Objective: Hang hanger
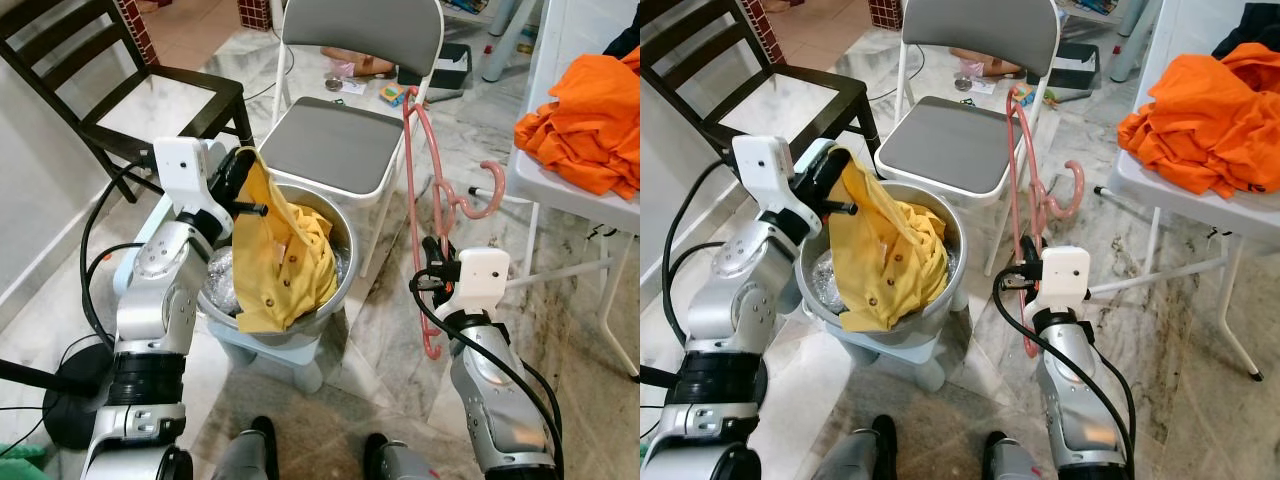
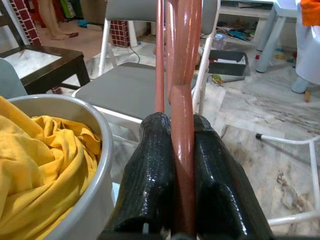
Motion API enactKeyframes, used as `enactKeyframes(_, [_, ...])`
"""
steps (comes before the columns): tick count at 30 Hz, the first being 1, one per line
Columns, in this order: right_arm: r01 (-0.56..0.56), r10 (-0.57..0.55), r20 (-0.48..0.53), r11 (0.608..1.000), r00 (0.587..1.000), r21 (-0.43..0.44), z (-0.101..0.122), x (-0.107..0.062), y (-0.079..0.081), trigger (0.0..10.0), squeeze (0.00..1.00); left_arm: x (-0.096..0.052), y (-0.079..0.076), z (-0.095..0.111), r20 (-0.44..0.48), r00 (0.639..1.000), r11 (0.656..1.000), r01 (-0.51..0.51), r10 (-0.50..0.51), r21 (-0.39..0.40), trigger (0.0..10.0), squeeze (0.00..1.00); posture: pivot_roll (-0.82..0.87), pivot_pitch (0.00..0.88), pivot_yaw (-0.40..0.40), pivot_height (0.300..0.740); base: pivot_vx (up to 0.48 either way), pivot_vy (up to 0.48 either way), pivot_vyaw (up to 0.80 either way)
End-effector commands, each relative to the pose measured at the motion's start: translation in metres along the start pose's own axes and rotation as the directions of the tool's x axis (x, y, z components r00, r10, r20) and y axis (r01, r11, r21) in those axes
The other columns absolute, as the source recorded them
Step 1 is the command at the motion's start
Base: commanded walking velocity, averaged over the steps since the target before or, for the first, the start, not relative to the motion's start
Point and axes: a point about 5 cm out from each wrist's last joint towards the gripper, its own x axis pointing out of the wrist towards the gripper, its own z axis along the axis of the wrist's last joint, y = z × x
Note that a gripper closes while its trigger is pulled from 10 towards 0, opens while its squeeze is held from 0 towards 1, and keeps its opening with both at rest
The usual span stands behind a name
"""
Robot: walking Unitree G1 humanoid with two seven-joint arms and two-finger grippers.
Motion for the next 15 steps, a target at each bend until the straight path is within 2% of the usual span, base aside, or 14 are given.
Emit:
enactKeyframes(1, [0.053, -0.053, 0.009, 0.998, 0.999, 0.017, 0.0, -0.006, -0.009, 10.0, 0.0, -0.008, -0.004, -0.015, -0.051, 0.999, 1.0, -0.012, 0.012, 0.001, 0.0, 0.0, 0.02, 0.2, 0.032, 0.74, 0.0, 0.0, 0.0])
enactKeyframes(6, [0.091, -0.091, -0.009, 0.995, 0.996, 0.033, -0.003, -0.01, -0.019, 10.0, 0.0, -0.017, -0.011, -0.043, -0.124, 0.992, 0.999, 0.003, -0.009, -0.051, 0.0, 0.0, -0.01, 0.177, 0.034, 0.74, 0.0, 0.0, 0.0])
enactKeyframes(9, [0.113, -0.113, -0.006, 0.993, 0.994, 0.028, -0.002, -0.01, -0.024, 10.0, 0.0, -0.015, -0.014, -0.049, -0.144, 0.989, 0.996, 0.029, -0.041, -0.085, 0.0, 0.0, -0.03, 0.167, 0.045, 0.74, 0.0, 0.0, -0.8])
enactKeyframes(15, [0.124, -0.124, 0.006, 0.992, 0.992, 0.027, 0.001, -0.01, -0.026, 10.0, 0.0, -0.008, -0.022, -0.05, -0.136, 0.985, 0.991, 0.096, -0.108, -0.094, 0.0, 0.0, -0.04, 0.16, 0.053, 0.74, 0.0, 0.0, -0.69])
